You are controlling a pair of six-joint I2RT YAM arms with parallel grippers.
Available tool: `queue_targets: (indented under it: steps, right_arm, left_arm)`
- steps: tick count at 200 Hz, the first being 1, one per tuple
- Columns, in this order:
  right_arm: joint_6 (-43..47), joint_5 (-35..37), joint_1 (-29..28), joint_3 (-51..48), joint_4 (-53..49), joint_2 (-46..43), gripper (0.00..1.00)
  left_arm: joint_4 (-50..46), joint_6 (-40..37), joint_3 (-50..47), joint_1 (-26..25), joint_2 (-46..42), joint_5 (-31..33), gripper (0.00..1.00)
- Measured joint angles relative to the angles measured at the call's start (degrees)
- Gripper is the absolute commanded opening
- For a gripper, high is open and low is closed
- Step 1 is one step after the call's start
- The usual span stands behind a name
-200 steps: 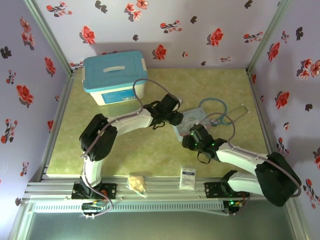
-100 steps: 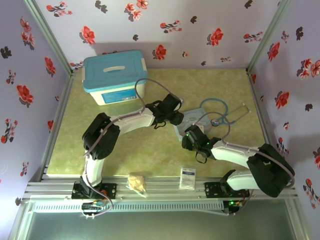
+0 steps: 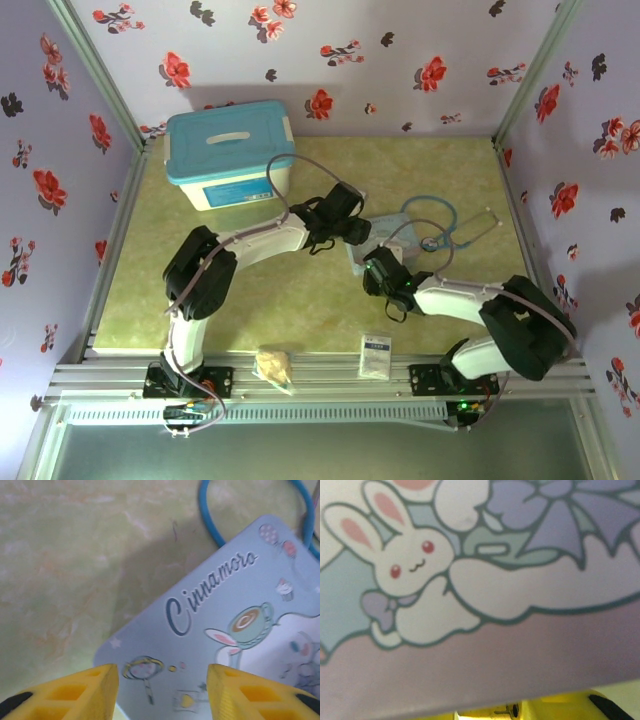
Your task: Unlock the padlock with the key
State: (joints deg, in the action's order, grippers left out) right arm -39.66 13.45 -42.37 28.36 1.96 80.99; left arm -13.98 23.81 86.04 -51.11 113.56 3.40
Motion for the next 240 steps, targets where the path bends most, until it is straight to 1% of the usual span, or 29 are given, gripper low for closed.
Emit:
queue_targets:
  steps: [28,50,78,114,154,195,215,240]
  right_arm:
    - [-1.44,0.26,-0.2,-0.28,5.07,1.86,0.28]
    - [-2.49,0.28,-0.28,-0.76,8.2,2.73,0.26]
    - [-4.42,0.26,-0.28,-1.68,11.32,3.13,0.19]
    - [-8.39,-0.42,-0.26,-3.48,15.98,3.19,0.09]
    - [-14.69,-5.42,1.16,-8.41,27.96,3.87,0.0]
    - [-18.05,-10.32,4.37,-13.44,38.71,4.22,0.0]
    - [-18.91,-12.55,5.7,-14.75,41.09,4.2,0.0]
    - [-19.78,-13.86,6.56,-15.54,41.55,3.21,0.0]
  left_arm:
    - [4.28,2.03,-2.49,0.0,-1.81,-0.11,0.5]
    - [8.28,3.39,-4.07,0.07,-1.66,-2.73,0.48]
    - [11.04,4.39,-4.59,0.07,0.87,-4.94,0.44]
    - [12.98,4.37,-5.35,0.11,1.62,-3.39,0.43]
    - [15.63,4.33,-7.17,0.48,1.46,-2.27,0.39]
    - [17.42,4.02,-7.93,1.55,1.46,-2.29,0.38]
    - [17.46,3.45,-8.0,1.9,1.49,-2.23,0.38]
    - [17.4,2.71,-8.0,1.9,1.51,-2.1,0.38]
